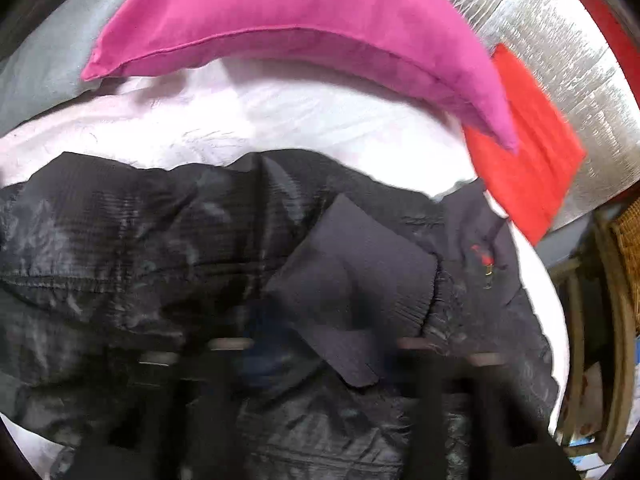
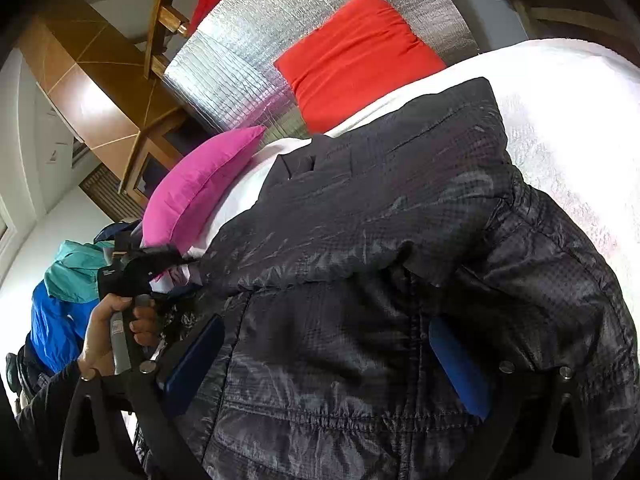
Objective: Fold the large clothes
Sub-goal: 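Grasp the knit cuff of the other sleeve with the left tool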
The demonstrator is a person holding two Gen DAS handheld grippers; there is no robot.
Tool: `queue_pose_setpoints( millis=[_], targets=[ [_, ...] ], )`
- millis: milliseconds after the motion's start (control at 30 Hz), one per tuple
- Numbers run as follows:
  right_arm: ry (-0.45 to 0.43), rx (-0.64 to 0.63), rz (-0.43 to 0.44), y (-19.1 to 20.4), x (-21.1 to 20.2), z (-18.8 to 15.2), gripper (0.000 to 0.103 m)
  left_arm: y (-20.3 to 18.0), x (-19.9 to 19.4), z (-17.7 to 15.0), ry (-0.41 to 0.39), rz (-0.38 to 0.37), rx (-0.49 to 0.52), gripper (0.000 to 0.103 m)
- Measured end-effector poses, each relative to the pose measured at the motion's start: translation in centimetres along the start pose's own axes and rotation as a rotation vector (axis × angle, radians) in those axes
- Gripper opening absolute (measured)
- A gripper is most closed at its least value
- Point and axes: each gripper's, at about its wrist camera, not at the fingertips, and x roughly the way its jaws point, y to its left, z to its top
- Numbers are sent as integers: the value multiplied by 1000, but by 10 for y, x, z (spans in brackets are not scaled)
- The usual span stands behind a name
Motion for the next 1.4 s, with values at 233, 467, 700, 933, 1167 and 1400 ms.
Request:
queue_pose_setpoints(
  millis=[233,467,700,933,1167,1400],
  targets=[
    [17,23,-3,-2,-3,2,103,-23,-114,-54,-371,38,219,18],
    [27,53,57,5,-44,17,103,12,-60,-89,-222,150,218,18],
    [-20,154,134,-15,-63,73,103,20,-39,-93,-198,148,252,18],
    [154,337,130,-70,15,91,102,20,-44,-89,-208,148,291,18],
    [124,333,168,-65,5,111,96,24,-41,-92,-226,156,318,21],
    [90,388,102,-88,49,154,96,30,-41,-89,-226,127,303,21]
  ],
)
